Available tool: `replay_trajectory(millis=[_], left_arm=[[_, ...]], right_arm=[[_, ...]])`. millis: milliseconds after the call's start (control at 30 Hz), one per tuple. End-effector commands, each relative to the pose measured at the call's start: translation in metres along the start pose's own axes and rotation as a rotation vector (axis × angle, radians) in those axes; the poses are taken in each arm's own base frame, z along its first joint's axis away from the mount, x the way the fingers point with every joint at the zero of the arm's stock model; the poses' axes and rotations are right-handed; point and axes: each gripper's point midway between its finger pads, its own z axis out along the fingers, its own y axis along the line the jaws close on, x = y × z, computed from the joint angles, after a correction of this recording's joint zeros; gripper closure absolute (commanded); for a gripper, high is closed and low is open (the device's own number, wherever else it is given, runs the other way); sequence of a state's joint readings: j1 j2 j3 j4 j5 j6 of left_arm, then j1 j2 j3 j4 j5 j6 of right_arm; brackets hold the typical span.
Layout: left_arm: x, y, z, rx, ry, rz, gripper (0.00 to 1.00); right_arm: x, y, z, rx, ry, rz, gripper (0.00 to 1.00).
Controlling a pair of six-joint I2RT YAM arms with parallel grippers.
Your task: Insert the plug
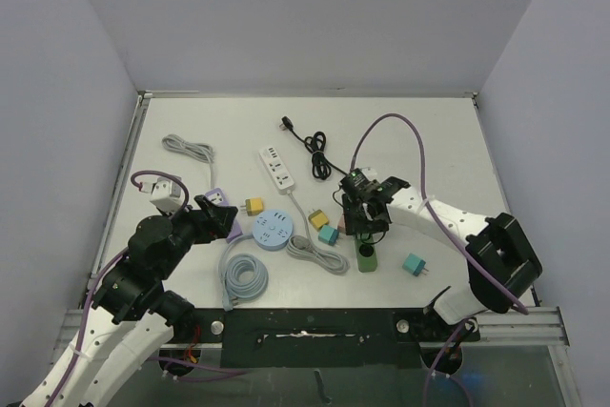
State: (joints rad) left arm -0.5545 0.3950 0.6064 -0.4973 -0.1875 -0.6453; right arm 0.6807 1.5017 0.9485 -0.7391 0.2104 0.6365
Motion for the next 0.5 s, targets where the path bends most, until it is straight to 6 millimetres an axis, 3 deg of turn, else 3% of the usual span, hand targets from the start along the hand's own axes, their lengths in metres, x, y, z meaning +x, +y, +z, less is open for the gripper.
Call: replay_trajectory(millis=[0,233,467], left_arm=[[-0.010,-0.004,0.000,0.011,-0.037,-0.001,0.27],[-0.011,-0.005,0.000,0.015,-0.040,-0.002,0.27],[-0.011,-0.005,-0.001,0.016,-0.042,-0.002,0.27]], right_arm=[[-0.031,0.004,-0.033,-0.032,-0.116,0.046,0.49],[-0.020,0.001,-0.023,0.002,-0.054,0.043,0.62],[-0.004,-0.007,-0.002,0.037,0.020,0.032,0.88]])
